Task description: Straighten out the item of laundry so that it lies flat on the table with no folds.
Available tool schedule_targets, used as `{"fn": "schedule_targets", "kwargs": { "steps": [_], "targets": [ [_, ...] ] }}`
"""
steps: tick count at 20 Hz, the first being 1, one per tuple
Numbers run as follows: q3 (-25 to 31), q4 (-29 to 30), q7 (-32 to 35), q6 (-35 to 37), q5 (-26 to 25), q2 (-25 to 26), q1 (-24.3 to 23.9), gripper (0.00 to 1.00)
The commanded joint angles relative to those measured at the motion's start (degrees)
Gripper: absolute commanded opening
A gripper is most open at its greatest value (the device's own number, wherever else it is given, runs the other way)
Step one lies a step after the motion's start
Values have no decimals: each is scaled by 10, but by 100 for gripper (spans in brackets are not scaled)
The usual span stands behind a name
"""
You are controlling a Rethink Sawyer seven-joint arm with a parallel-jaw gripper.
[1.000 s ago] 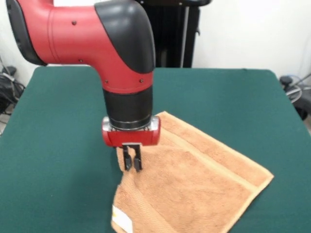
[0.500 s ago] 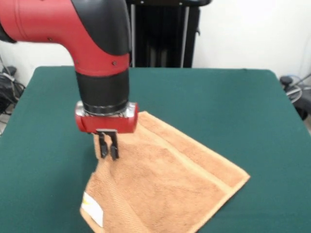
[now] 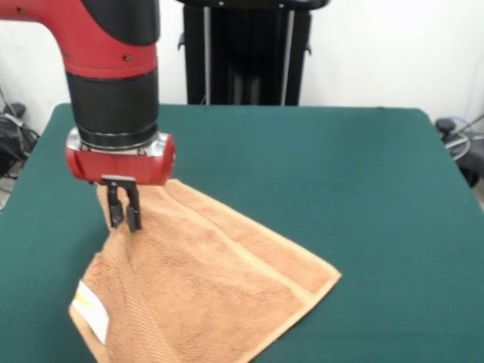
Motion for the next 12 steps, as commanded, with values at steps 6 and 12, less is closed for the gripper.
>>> {"fn": "schedule_targets", "kwargs": {
  "steps": [6, 12],
  "targets": [
    [55, 33, -122, 22, -29, 21, -23, 0],
    [69, 37, -129, -14, -43, 37, -32, 100]
  ]
}}
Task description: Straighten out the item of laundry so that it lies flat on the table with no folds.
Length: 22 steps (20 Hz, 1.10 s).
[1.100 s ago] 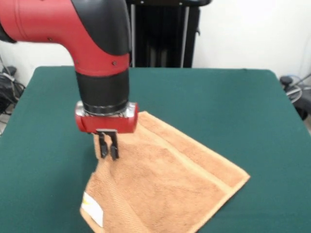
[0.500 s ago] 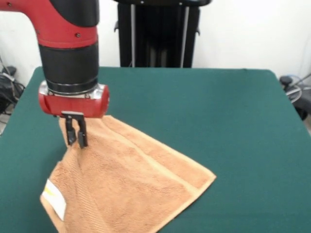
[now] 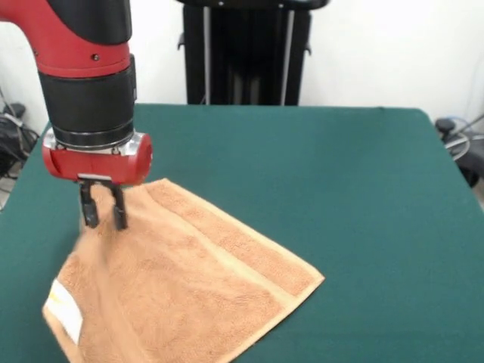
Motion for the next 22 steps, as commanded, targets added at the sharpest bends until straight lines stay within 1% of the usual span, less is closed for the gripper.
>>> {"fn": "schedule_targets", "kwargs": {
  "steps": [1, 2, 3, 4, 13, 19, 22],
  "targets": [
    [58, 41, -122, -23, -43, 27, -6, 100],
    [55, 52, -106, -37, -46, 21, -5, 100],
    [51, 54, -97, -36, -48, 18, -1, 100],
    [50, 54, -95, -28, -47, 16, 2, 100],
    [49, 50, -84, -29, -48, 28, 9, 100],
    [32, 42, -48, -31, -50, 25, 36, 100],
    [14, 8, -28, -24, -60, 38, 71, 100]
  ]
}}
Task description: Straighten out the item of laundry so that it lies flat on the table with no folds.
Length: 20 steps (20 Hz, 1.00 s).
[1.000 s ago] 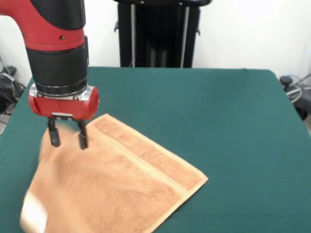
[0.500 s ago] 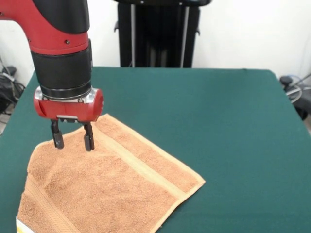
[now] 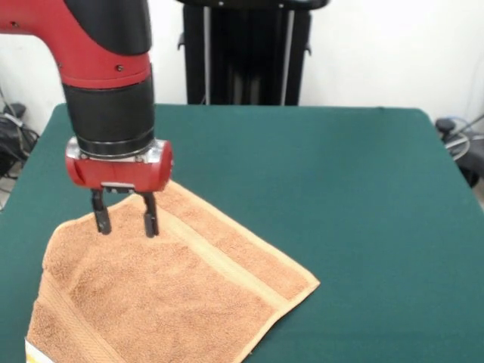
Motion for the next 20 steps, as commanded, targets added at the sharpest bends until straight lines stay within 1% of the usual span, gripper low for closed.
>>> {"fn": "schedule_targets", "kwargs": {
  "steps": [1, 4, 9, 11, 12, 14, 17, 20],
  "targets": [
    [1, -4, -25, -19, -57, 34, 68, 100],
    [-11, -23, -16, -19, -61, 41, 87, 100],
    [-19, -47, -9, -29, -68, 63, 104, 100],
    [-29, -79, -10, -5, -78, 80, 120, 100],
    [-37, -105, -14, 12, -88, 90, 133, 100],
    [-44, -138, -18, 28, -98, 109, 143, 100],
    [-40, -163, -33, 28, -104, 130, 142, 100],
    [-38, -166, -35, 18, -108, 136, 140, 100]
  ]
}}
